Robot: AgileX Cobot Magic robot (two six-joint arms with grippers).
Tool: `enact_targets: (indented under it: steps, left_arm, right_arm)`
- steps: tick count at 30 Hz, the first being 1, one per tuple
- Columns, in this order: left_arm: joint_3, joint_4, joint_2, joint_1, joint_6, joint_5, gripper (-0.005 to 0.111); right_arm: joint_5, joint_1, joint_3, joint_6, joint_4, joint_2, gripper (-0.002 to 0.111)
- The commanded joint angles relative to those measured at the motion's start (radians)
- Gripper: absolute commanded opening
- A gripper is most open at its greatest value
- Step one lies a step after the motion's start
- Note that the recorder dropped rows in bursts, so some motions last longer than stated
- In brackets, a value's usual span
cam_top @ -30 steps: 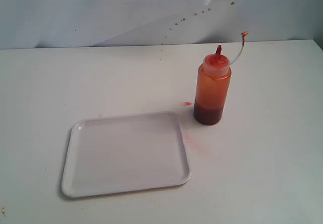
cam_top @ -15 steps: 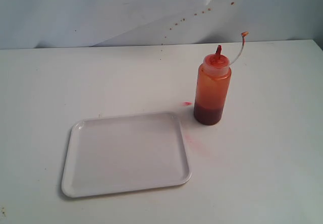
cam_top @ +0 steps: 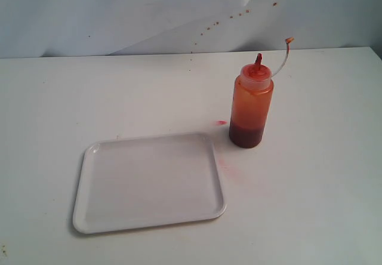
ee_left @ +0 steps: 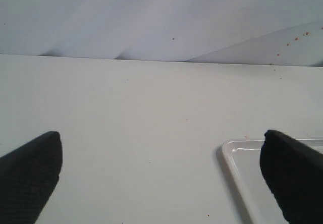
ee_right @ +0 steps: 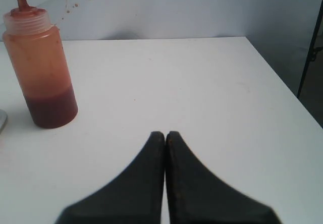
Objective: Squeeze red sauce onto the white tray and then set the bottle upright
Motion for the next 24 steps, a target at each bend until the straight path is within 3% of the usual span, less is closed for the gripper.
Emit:
enact_targets:
  steps: [1, 7, 9, 11, 15, 16, 21, 24]
  left_arm:
    - [0.005, -0.006, -0.003, 0.0, -0.002, -0.009, 0.104]
    - [0.005, 0.054, -0.003, 0.0, -0.099, -0.083, 0.104]
    - [0.005, 0.054, -0.003, 0.0, -0.171, -0.104, 0.095]
    - [0.005, 0.054, -0.003, 0.0, -0.19, -0.104, 0.074]
    - [0.005, 0.054, -0.003, 0.0, -0.215, -0.13, 0.011]
    - [0.005, 0.057, -0.003, 0.0, -0.213, -0.147, 0.001]
    - [0.005, 0.053, -0.003, 0.0, -0.221, -0.19, 0.002]
    - [0.005, -0.042, -0.003, 0.0, -0.237, -0.299, 0.002]
  right_arm:
    - [0.001, -0.008, 0.003, 0.002, 0.002, -0.005, 0.0]
    - [0.001, -0.008, 0.003, 0.002, 0.002, -0.005, 0.0]
    - [0.001, -0.008, 0.003, 0.002, 0.002, -0.005, 0.0]
    - [0.001, -0.008, 0.003, 0.002, 0.002, -0.005, 0.0]
    - [0.001, -0.008, 0.003, 0.002, 0.002, -0.005, 0.0]
    - [0.001, -0.008, 0.003, 0.002, 0.002, -0.005, 0.0]
    - [0.001, -0.008, 0.003, 0.002, 0.002, -0.005, 0.0]
    - [0.001, -0.008, 0.003, 0.002, 0.002, -0.005, 0.0]
